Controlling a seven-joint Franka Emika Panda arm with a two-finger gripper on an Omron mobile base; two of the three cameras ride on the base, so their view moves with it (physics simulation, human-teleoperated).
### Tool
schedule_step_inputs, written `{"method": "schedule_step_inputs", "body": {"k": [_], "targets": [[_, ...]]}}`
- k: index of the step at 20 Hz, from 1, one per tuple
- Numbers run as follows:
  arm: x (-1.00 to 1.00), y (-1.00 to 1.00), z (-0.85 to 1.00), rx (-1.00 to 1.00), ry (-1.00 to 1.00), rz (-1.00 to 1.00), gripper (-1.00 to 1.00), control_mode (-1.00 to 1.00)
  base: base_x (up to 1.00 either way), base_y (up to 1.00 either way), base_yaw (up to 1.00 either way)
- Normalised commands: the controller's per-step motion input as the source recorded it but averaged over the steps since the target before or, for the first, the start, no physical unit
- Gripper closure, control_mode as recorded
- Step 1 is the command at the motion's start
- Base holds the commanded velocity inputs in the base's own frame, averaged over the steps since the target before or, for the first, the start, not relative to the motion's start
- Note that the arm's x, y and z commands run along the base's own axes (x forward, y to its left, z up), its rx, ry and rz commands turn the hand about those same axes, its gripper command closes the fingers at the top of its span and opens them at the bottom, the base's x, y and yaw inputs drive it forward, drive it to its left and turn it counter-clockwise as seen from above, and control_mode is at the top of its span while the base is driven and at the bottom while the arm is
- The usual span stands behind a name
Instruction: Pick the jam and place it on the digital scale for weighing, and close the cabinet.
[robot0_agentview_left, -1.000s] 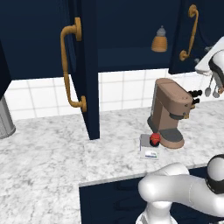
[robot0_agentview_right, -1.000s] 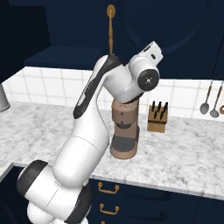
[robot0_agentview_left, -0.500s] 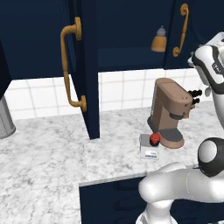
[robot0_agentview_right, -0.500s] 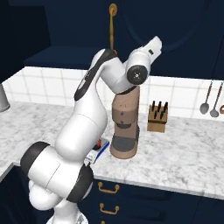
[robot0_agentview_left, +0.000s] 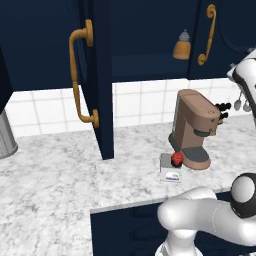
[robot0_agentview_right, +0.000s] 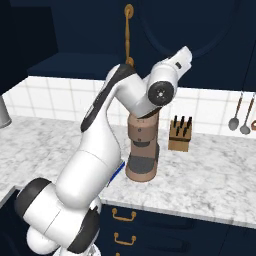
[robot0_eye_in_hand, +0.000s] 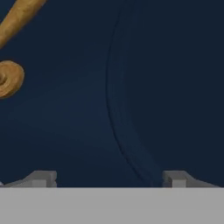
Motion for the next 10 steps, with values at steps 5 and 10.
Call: {"method": "schedule_step_inputs", "body": {"k": [5,10], "targets": [[-1.00,-0.34,0.51,0.00,0.11,0.00,-1.00,-1.00,0.00,0.00,0.00],[-1.00,-0.07,0.08,0.05,-0.13,0.00,-1.00,-1.00,0.00,0.00,0.00]]}}
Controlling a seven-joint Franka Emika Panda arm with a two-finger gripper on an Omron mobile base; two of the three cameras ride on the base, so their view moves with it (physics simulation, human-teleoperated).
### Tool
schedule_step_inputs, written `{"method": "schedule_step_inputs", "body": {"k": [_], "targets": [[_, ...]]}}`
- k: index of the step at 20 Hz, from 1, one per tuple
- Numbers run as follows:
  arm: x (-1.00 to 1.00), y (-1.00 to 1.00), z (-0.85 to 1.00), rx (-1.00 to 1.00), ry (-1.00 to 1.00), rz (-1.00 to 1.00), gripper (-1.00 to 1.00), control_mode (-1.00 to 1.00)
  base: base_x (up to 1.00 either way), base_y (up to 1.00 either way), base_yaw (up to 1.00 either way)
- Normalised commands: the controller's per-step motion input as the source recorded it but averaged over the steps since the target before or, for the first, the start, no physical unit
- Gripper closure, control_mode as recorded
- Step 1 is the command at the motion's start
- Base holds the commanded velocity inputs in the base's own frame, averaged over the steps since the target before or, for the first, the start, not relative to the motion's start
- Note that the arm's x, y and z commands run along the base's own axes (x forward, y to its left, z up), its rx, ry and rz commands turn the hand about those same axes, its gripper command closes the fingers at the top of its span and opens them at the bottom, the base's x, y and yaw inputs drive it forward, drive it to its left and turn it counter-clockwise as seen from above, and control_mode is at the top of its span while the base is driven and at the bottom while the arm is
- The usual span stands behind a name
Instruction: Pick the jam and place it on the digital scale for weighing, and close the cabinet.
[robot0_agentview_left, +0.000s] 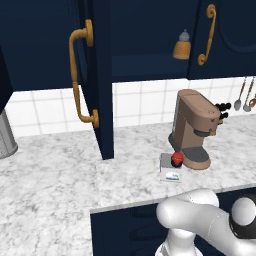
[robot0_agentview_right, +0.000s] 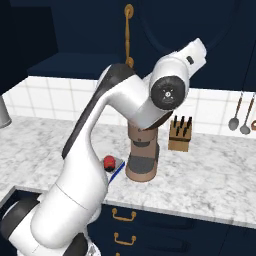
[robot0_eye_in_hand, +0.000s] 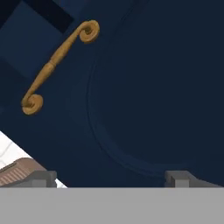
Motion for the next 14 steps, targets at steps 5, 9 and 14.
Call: {"method": "schedule_step_inputs", "body": {"k": [5,9,14], "targets": [[-1.00,0.17,0.00,0.08,-0.19,0.00,-1.00,-1.00,0.00,0.00,0.00],[-1.00,0.58,-0.02,0.05,-0.24,0.00,-1.00,-1.00,0.00,0.00,0.00],[-1.00,0.52,0.01,0.05,-0.08,0.00,-1.00,-1.00,0.00,0.00,0.00]]}}
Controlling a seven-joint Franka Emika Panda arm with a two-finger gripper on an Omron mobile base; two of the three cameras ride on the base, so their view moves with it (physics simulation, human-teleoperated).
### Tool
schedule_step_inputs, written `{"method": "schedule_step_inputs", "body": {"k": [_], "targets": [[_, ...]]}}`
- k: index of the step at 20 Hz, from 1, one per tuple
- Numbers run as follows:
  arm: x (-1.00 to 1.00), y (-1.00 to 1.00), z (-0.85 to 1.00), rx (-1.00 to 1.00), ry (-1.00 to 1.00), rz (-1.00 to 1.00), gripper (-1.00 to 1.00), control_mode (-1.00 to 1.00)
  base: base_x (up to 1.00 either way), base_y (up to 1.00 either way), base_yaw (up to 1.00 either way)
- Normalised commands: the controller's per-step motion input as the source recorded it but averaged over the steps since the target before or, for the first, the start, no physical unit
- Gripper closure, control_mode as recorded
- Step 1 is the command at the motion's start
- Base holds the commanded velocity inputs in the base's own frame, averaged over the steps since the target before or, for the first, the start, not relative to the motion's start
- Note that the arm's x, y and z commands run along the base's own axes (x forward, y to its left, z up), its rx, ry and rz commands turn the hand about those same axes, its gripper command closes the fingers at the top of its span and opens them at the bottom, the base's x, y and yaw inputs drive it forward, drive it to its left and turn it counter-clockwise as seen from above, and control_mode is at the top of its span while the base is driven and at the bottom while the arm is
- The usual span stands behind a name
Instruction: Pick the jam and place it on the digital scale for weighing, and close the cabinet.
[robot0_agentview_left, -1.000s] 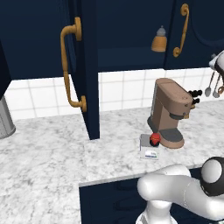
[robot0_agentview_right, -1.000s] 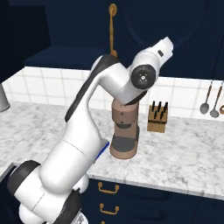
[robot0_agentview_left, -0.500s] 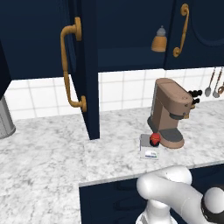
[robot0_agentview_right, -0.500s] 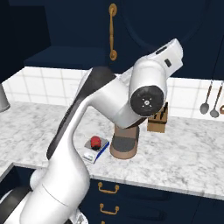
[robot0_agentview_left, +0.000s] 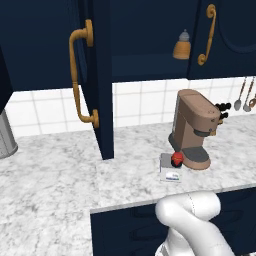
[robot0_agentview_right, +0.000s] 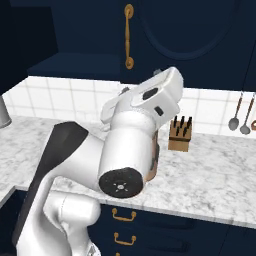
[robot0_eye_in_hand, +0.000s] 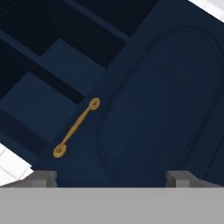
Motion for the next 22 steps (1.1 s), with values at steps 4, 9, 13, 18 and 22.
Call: {"method": "schedule_step_inputs", "body": {"k": [4,9,13,18,22], "targets": [[-1.00,0.98,-0.07,0.00,-0.04,0.00,-1.00,-1.00,0.00,0.00,0.00],[-1.00,0.98,-0.03,-0.04,-0.09,0.15,-1.00,-1.00,0.00,0.00,0.00],[-1.00,1.00,-0.05,-0.16,-0.14,0.11,-1.00,-1.00,0.00,0.00,0.00],[-0.93,1.00,-0.10,-0.09,-0.11,0.04,-1.00,-1.00,0.00,0.00,0.00],[-0.45,1.00,-0.48,-0.09,-0.17,0.00,-1.00,-1.00,0.00,0.00,0.00]]}}
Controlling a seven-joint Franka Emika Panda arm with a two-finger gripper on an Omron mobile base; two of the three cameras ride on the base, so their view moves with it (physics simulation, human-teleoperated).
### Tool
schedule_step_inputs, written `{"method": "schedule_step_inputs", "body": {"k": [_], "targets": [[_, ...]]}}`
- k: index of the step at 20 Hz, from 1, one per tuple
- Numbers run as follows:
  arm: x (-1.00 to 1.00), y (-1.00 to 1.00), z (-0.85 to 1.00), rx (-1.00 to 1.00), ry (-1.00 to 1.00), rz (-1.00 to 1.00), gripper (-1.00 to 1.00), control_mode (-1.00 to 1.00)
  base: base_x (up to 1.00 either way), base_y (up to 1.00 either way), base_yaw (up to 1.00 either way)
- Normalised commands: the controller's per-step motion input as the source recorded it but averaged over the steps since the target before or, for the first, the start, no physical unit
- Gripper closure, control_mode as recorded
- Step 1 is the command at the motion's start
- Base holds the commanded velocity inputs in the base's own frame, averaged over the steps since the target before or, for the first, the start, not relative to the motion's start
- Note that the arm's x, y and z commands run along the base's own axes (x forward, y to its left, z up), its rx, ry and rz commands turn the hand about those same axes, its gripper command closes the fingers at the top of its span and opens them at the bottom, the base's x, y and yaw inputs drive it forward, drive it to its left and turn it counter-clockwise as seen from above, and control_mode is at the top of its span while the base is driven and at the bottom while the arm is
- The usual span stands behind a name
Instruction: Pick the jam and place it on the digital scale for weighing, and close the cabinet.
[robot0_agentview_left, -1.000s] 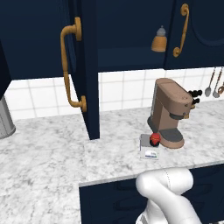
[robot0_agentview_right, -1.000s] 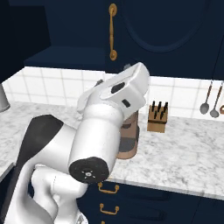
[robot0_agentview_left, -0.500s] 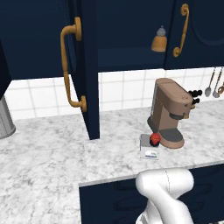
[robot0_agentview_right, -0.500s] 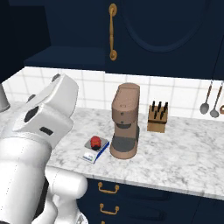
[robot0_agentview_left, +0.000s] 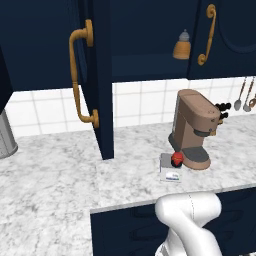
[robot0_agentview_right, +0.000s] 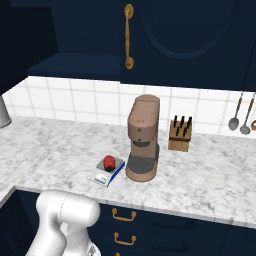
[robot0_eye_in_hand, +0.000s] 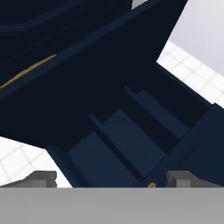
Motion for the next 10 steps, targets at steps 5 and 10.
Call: {"method": "schedule_step_inputs", "body": {"k": [5,10], "targets": [[-0.07,1.00,-0.46,-0.11,-0.14,0.00,-1.00,-1.00,0.00,0.00,0.00],[0.04,1.00,-0.36,-0.17,-0.17,-0.01,-1.00,-1.00,0.00,0.00,0.00]]}}
